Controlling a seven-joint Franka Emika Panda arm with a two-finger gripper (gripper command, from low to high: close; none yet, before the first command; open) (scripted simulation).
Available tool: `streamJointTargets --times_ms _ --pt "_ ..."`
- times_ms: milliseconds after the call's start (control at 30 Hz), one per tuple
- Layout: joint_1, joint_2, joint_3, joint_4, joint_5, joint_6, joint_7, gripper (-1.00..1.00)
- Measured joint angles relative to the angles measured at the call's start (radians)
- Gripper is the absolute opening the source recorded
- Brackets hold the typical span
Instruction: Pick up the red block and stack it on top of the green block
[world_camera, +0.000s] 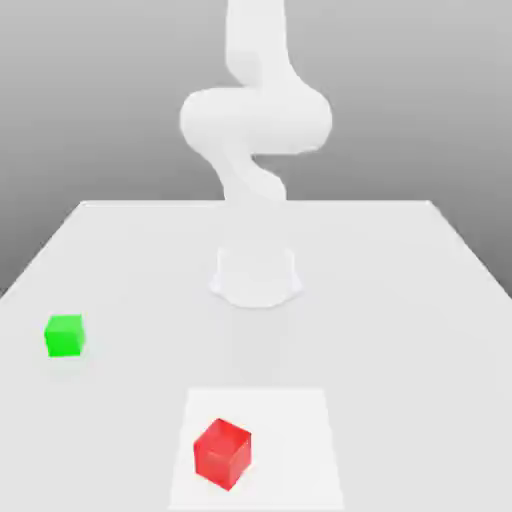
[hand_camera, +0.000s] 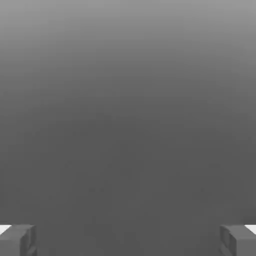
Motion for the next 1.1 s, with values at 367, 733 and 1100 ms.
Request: streamJointTargets --times_ms 367,733,1100 --pt "-0.112 0.406 0.067 -0.122 -0.053 0.181 0.227 0.00" --pt "-0.153 0.801 0.067 -0.244 -0.034 0.361 0.399 0.00" --pt "-0.130 1.039 0.036 -0.229 -0.060 0.547 0.442 -1.00"
